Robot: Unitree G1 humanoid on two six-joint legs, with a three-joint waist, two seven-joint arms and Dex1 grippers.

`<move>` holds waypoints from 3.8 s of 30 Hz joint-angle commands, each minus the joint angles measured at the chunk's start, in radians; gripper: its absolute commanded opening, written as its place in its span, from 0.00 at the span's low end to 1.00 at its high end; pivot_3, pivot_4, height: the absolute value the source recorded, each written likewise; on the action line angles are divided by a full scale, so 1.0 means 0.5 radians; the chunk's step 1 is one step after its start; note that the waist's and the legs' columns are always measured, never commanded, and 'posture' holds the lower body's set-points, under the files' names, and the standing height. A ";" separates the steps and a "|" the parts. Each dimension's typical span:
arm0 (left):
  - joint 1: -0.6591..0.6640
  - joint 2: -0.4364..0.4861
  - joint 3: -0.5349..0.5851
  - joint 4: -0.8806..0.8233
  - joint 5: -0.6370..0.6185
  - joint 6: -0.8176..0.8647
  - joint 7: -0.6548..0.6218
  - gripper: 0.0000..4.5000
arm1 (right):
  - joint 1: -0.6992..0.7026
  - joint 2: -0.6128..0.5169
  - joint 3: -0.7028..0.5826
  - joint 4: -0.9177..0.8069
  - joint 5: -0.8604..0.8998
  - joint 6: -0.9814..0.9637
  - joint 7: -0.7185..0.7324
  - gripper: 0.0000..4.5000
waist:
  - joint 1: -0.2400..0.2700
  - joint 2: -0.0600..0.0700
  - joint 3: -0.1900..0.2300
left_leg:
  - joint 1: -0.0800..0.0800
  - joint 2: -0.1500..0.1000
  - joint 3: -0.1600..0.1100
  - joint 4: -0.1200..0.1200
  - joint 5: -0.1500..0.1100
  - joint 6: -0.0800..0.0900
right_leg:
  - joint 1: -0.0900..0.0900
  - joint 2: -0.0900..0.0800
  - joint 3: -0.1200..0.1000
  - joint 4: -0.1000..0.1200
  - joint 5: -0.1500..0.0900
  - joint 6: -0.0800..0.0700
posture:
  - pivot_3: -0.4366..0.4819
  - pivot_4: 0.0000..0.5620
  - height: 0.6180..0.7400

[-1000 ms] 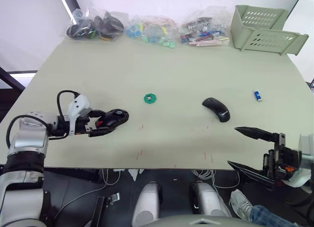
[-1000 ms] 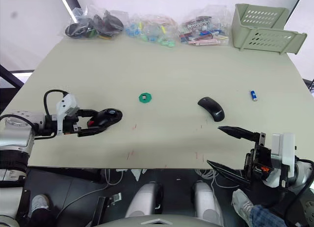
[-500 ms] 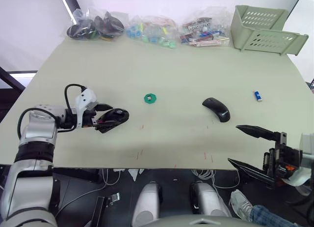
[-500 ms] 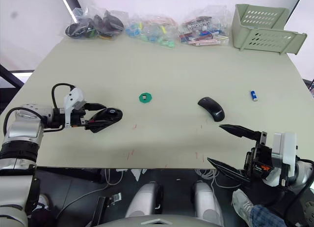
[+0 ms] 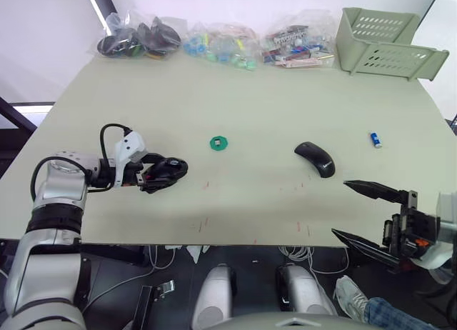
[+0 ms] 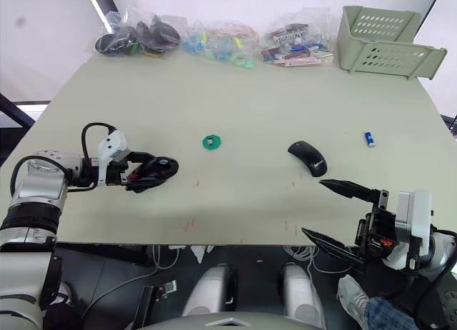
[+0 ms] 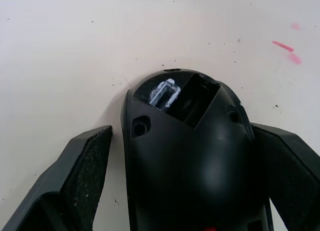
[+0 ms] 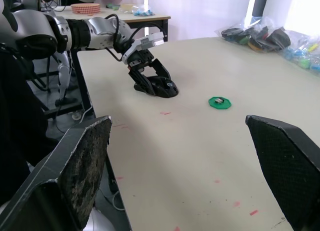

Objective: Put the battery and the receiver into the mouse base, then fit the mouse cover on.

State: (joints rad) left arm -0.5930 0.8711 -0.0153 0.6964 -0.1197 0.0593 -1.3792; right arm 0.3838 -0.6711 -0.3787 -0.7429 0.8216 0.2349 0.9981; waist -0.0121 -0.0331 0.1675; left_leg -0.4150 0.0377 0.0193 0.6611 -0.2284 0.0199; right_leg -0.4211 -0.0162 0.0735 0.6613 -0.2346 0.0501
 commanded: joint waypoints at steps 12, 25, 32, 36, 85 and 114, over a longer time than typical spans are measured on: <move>0.113 0.019 0.062 -0.416 -0.177 0.097 -0.124 0.67 | -0.002 -0.037 -0.030 -0.026 -0.007 -0.013 -0.011 1.00 | 0.000 0.000 0.000 | 0.000 0.001 0.000 0.001 0.000 0.000 | 0.000 0.000 0.000 0.000 0.001 -0.001 | 0.48 0.27 1.00; 0.294 -0.021 -0.238 -1.614 -0.160 0.707 0.065 0.67 | -0.045 -0.081 -0.084 0.060 -0.002 0.020 -0.055 1.00 | 0.004 0.000 0.000 | 0.000 0.001 -0.001 0.003 0.000 0.000 | 0.002 0.000 0.000 0.000 0.000 -0.001 | 0.48 0.27 1.00; 0.018 -0.177 -0.605 -1.909 -0.010 1.150 0.233 0.67 | -0.001 -0.115 -0.191 0.028 0.080 0.132 -0.156 1.00 | 0.008 0.000 0.000 | -0.001 -0.002 -0.005 0.007 0.000 0.000 | 0.007 0.000 -0.001 -0.001 -0.003 0.000 | 0.48 0.27 1.00; -0.095 -0.260 -0.745 -1.897 0.063 1.183 0.302 0.67 | 0.058 -0.128 -0.250 0.011 0.101 0.145 -0.126 1.00 | -0.001 0.001 0.000 | 0.000 -0.002 -0.006 0.008 0.000 0.000 | 0.008 0.002 -0.001 0.000 -0.003 0.001 | 0.48 0.27 1.00; -0.134 -0.652 -1.142 -1.543 0.375 1.195 0.542 0.67 | -1.673 -0.082 0.280 1.779 -0.827 1.011 -1.380 0.82 | 0.029 0.018 -0.009 | 0.001 -0.011 -0.010 0.014 -0.002 0.004 | 0.016 -0.003 -0.001 -0.004 0.001 -0.005 | 0.48 0.27 1.00; -0.120 -0.674 -1.162 -1.556 0.389 1.207 0.562 0.67 | -2.054 0.106 0.346 2.600 -1.202 0.641 -1.296 0.18 | -0.002 0.021 -0.009 | 0.001 -0.012 -0.010 0.013 -0.003 0.005 | 0.016 -0.003 0.000 -0.003 0.005 0.000 | 0.48 0.27 1.00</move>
State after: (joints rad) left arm -0.6674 0.5396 -0.5583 -0.0965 0.0463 0.6513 -1.1106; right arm -0.6197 -0.6108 -0.1927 0.5694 0.2276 0.5817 0.3443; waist -0.0128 -0.0224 0.1631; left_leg -0.4146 0.0319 0.0143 0.6678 -0.2298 0.0225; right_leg -0.4132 -0.0177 0.0736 0.6597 -0.2322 0.0502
